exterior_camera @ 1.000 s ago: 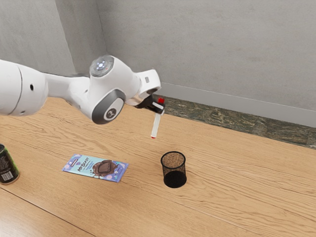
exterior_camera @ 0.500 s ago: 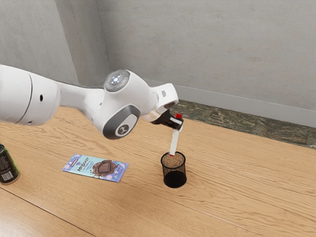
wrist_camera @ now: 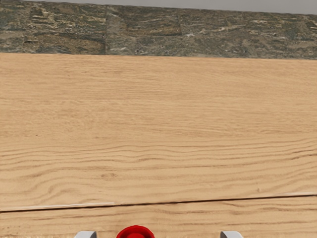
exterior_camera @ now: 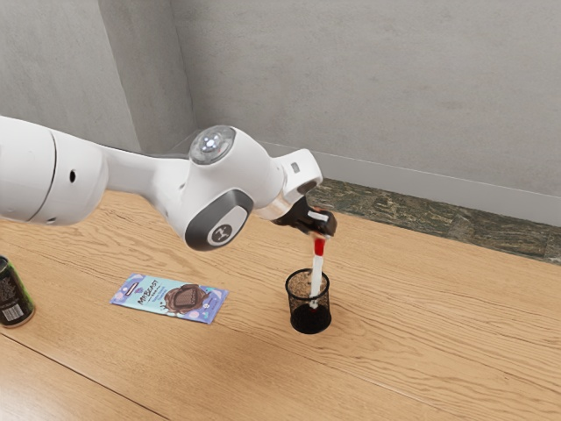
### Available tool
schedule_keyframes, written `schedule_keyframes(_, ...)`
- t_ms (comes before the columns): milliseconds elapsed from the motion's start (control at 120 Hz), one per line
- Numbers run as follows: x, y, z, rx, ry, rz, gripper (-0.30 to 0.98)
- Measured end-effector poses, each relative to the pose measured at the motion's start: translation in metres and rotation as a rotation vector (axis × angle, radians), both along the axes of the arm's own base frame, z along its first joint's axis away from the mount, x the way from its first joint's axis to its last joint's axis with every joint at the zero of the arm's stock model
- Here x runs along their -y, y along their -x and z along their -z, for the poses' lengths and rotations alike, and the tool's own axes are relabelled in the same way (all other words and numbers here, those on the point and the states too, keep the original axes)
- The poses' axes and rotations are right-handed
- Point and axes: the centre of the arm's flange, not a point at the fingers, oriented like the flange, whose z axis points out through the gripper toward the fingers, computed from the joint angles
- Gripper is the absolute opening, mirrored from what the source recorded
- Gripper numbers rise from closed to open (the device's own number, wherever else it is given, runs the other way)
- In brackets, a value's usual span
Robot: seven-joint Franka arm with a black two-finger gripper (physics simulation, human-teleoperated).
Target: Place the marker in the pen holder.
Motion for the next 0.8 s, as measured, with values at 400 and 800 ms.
schedule_keyframes(400, -0.167, -0.05, -0.216, -0.1, -0.079, -0.354, 0.62)
schedule_keyframes(800, -0.254, 0.017, -0.24, -0.483, -0.182, -0.416, 0.68)
